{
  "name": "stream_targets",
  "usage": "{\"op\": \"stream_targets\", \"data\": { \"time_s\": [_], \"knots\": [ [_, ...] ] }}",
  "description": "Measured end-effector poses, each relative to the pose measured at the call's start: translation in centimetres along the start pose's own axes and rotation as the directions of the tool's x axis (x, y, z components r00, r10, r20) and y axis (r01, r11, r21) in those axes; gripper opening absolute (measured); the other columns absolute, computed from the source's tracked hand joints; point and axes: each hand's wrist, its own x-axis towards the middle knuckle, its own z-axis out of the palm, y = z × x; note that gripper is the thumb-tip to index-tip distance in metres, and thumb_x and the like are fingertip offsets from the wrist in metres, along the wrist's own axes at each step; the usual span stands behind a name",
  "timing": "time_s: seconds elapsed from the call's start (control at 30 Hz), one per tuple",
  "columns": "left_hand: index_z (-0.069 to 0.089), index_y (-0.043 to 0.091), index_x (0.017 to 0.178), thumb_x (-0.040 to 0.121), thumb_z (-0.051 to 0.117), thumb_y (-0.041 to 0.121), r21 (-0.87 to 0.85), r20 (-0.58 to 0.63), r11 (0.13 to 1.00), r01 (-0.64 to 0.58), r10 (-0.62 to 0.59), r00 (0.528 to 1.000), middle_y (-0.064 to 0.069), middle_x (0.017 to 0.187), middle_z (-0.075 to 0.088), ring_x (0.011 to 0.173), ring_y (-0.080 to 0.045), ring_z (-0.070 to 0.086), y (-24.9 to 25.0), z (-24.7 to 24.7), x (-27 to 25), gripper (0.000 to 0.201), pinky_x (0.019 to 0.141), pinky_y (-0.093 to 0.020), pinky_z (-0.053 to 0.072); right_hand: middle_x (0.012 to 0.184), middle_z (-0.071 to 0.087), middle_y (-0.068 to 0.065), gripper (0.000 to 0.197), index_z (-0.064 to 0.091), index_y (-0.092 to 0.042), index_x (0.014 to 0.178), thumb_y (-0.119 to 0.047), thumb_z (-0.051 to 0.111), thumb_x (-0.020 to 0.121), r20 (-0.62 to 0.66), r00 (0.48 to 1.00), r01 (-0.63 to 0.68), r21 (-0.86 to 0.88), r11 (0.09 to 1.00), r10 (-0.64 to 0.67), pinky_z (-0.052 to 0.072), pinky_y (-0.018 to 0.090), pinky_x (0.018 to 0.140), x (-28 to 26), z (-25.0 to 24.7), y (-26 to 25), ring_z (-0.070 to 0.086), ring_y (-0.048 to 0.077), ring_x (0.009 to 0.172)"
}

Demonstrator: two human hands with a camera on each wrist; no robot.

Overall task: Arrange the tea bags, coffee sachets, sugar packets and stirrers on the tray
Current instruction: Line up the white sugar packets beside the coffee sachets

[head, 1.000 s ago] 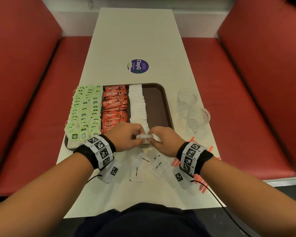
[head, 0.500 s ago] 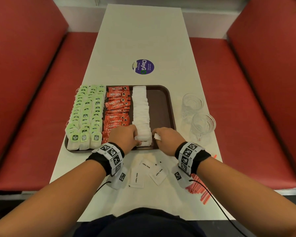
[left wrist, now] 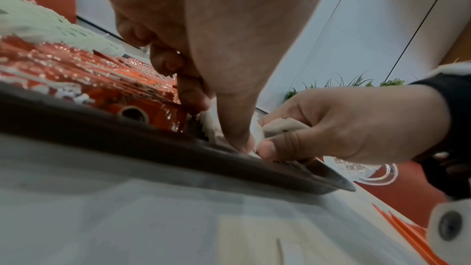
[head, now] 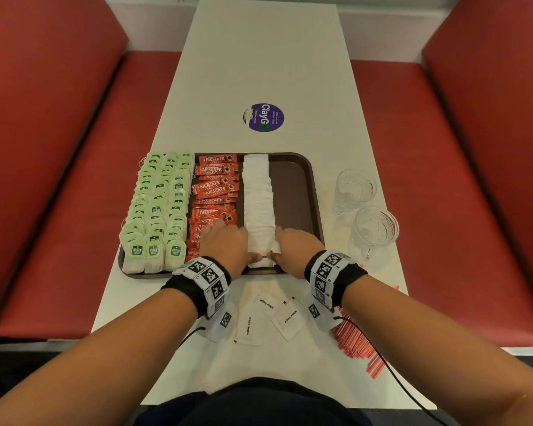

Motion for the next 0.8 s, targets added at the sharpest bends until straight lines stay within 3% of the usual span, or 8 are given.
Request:
{"op": "stream_targets", "data": {
  "time_s": [0.23,0.33,0.4,0.47,0.57,0.67,0.8],
  "knots": [
    [0.058,0.024,0.115,0.073,0.060,0.078,-0.025,-0.019,0.999,-0.035,0.035,0.999,0.002,0.113,0.063,0.112,-0.024,0.048,-0.7,-0.2,0.2,0.068,0.096,-0.043,0.036,0.114,0.063,0.009,0.052,0.042,-0.012,0.136,-0.040,0.057,0.096,-0.015,1.000,-0.016,0.078,0.997,0.017,0.054,0.041,0.083,0.2,-0.5,0.1,0.063,0.028,0.100],
    [0.057,0.024,0.116,0.074,0.058,0.078,-0.028,-0.033,0.999,-0.016,0.015,0.999,0.002,0.114,0.063,0.113,-0.024,0.048,-0.6,-0.3,0.2,0.069,0.096,-0.042,0.036,0.086,0.061,0.004,0.044,0.033,-0.010,0.131,-0.027,0.053,0.096,-0.067,0.995,-0.045,0.319,0.947,0.070,0.047,0.034,0.061,-0.5,-1.3,0.0,0.059,0.020,0.071],
    [0.056,0.024,0.119,0.074,0.056,0.080,-0.050,-0.062,0.998,-0.027,0.024,0.998,0.003,0.115,0.063,0.112,-0.023,0.048,-0.6,-0.4,0.3,0.071,0.095,-0.042,0.036,0.076,0.058,0.003,0.026,0.036,-0.011,0.116,-0.025,0.048,0.097,-0.120,0.989,-0.026,0.410,0.912,0.083,0.040,0.032,0.055,-1.1,-1.9,-0.1,0.055,0.019,0.062],
    [0.053,0.024,0.129,0.073,0.055,0.082,-0.118,-0.141,0.991,-0.059,0.043,0.989,0.003,0.119,0.061,0.112,-0.023,0.048,-0.8,-0.7,0.3,0.081,0.095,-0.041,0.039,0.073,0.056,0.002,0.012,0.041,-0.012,0.102,-0.023,0.045,0.099,-0.157,0.986,0.017,0.457,0.889,0.061,0.038,0.033,0.058,-1.5,-2.2,0.0,0.052,0.019,0.061],
    [0.048,0.021,0.140,0.073,0.065,0.075,-0.305,-0.229,0.936,-0.175,0.106,0.968,0.003,0.117,0.058,0.112,-0.020,0.047,-1.0,-1.4,0.2,0.088,0.097,-0.039,0.041,0.081,0.058,0.000,0.009,0.051,-0.013,0.104,-0.019,0.048,0.098,-0.207,0.978,0.087,0.536,0.840,0.030,0.037,0.029,0.066,-1.8,-2.6,0.3,0.053,0.013,0.069],
    [0.058,0.024,0.130,0.075,0.072,0.064,-0.466,-0.195,0.848,-0.253,0.180,0.964,0.007,0.110,0.056,0.108,-0.015,0.047,-1.1,-1.8,0.0,0.070,0.094,-0.032,0.042,0.098,0.060,-0.001,0.008,0.062,-0.018,0.101,-0.017,0.059,0.094,-0.324,0.946,0.178,0.573,0.800,0.022,0.042,0.026,0.076,-1.9,-2.7,0.5,0.055,0.013,0.086],
    [0.068,0.022,0.108,0.087,0.069,0.048,-0.511,-0.262,0.811,-0.286,0.171,0.950,0.021,0.080,0.048,0.084,-0.009,0.047,-0.9,-1.7,-0.6,0.033,0.074,-0.026,0.035,0.087,0.066,-0.008,0.005,0.067,-0.021,0.099,-0.021,0.064,0.096,-0.366,0.926,0.206,0.698,0.686,0.094,0.050,0.024,0.072,-1.9,-2.3,0.4,0.061,0.008,0.076]
  ]
}}
